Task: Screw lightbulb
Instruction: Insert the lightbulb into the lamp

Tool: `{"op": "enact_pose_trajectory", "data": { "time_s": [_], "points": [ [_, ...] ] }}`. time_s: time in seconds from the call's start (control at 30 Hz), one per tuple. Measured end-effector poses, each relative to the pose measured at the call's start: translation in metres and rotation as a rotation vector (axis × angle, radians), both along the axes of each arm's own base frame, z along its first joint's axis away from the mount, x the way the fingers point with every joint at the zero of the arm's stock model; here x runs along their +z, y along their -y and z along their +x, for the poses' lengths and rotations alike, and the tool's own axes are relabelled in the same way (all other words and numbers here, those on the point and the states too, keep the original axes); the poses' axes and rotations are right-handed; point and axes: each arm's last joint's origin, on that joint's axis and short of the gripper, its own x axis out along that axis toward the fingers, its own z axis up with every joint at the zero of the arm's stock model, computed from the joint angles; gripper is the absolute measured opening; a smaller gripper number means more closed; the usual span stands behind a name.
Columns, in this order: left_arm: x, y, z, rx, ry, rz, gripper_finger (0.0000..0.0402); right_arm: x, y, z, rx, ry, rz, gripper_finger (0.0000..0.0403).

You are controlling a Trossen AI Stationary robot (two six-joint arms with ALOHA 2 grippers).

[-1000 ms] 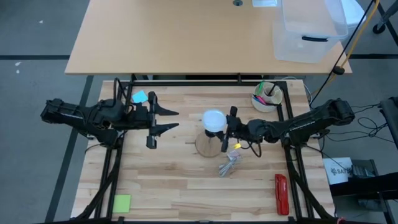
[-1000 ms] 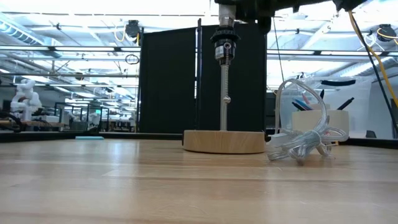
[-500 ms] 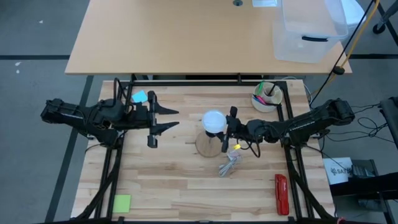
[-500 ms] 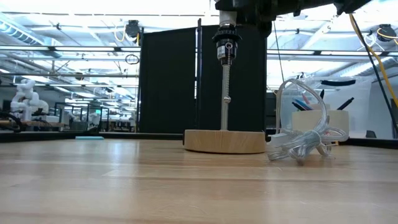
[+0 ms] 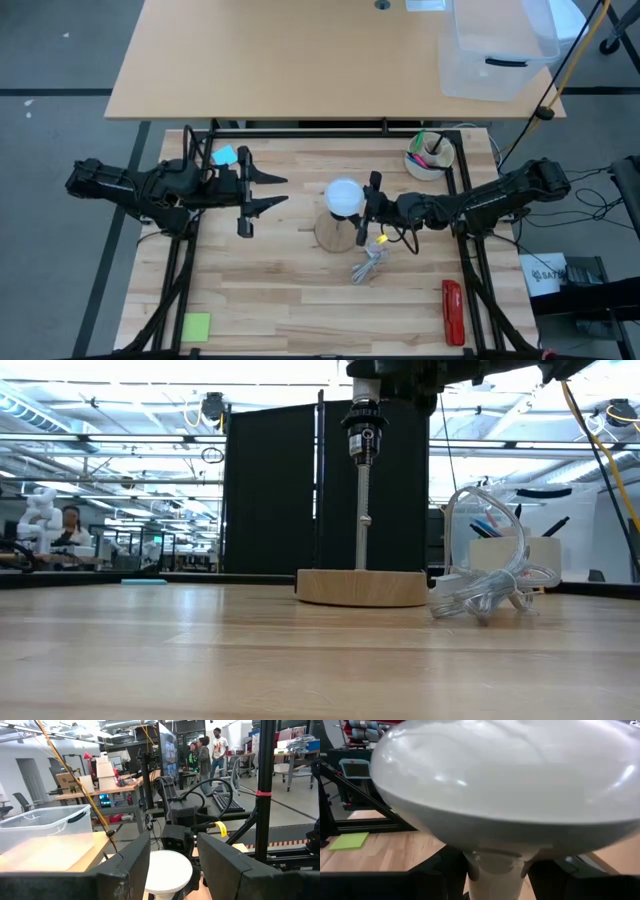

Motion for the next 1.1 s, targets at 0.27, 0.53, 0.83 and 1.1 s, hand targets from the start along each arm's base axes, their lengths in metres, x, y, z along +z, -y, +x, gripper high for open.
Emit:
{"op": "enact_pose_trajectory", "data": {
  "time_s": [0.27, 0.53, 0.83, 1.1],
  "points": [
    [-0.008, 0.000, 0.004, 0.019, -0.068, -0.007, 0.0170, -0.004, 0.000, 0.000, -0.001, -0.036, -0.020, 0.0186],
    [-0.035, 0.004, 0.022, 0.026, -0.125, -0.021, 0.0170, -0.003, 0.000, 0.000, -0.001, -0.031, -0.020, 0.0176],
    [-0.075, 0.004, 0.027, 0.049, -0.095, -0.042, 0.0170, -0.004, -0.001, 0.000, 0.036, -0.037, -0.033, 0.0176],
    [-0.105, 0.004, 0.026, 0.050, -0.065, -0.083, 0.0170, -0.003, -0.001, 0.000, 0.053, -0.032, -0.043, 0.0176]
  ]
}}
